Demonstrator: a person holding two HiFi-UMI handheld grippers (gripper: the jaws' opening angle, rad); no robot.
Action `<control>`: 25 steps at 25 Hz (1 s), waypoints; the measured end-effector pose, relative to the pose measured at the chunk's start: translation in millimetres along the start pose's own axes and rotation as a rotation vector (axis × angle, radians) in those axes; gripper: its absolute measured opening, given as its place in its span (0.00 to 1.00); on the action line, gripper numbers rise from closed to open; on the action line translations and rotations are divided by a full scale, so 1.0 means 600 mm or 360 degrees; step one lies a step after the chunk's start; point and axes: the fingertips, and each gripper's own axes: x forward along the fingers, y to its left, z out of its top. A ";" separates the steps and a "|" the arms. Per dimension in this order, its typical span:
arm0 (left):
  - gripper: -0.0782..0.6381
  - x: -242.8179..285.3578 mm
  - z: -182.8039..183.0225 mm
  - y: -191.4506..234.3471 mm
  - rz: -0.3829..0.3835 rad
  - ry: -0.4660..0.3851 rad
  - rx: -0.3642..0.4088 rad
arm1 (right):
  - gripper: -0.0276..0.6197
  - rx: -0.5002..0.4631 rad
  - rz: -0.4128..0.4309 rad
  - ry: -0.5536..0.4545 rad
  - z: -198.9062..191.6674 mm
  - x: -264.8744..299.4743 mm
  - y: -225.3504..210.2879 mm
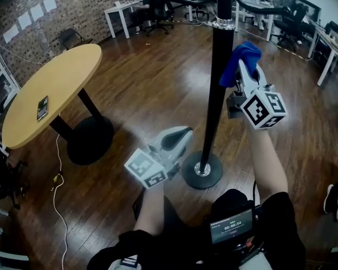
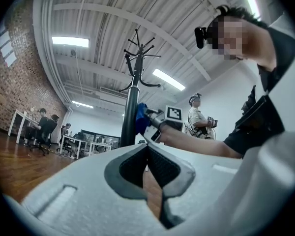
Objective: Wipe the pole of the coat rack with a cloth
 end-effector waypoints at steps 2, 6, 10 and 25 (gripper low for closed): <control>0.11 -0.003 -0.004 -0.002 0.0003 0.0008 -0.0004 | 0.06 0.0120 -0.0056 0.0133 -0.087 -0.037 -0.023; 0.11 -0.005 -0.021 -0.007 0.0006 0.0024 -0.0026 | 0.06 0.0347 -0.0226 0.0472 -0.300 -0.142 -0.067; 0.11 0.001 -0.030 -0.019 -0.0013 0.0039 -0.0044 | 0.06 0.0661 -0.0345 0.0819 -0.493 -0.273 -0.086; 0.11 -0.004 -0.001 -0.030 -0.0016 -0.0020 0.0011 | 0.06 0.0365 -0.0099 0.0233 -0.206 -0.143 -0.020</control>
